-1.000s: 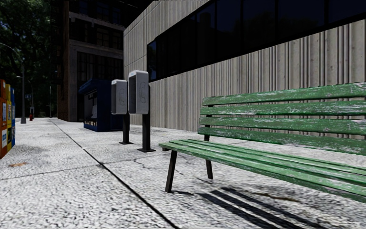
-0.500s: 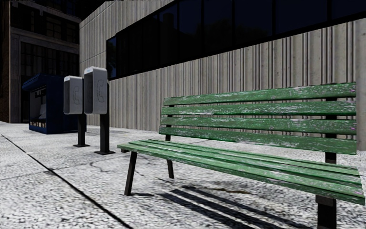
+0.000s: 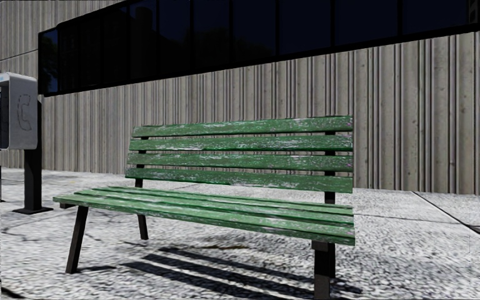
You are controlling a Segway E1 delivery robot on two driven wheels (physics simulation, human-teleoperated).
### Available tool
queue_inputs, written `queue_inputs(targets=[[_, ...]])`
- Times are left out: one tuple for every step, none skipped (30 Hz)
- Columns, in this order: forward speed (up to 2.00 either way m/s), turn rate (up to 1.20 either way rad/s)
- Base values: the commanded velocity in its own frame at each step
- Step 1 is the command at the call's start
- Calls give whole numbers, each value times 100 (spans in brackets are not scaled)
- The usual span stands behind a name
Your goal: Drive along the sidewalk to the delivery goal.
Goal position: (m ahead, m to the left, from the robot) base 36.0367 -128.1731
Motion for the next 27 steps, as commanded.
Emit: queue_inputs(targets=[[0,-75],[0,-75],[0,-75],[0,-75],[0,-76],[0,-76],[0,-76],[0,-76],[0,-76],[0,-76],[0,-76],[0,-76],[0,-76],[0,-76],[0,-76],[0,-76],[0,-76],[0,-76],[0,-76],[0,-76],[0,-76],[0,-76],[0,-76],[0,-76],[0,-76],[0,-76],[0,-76]])
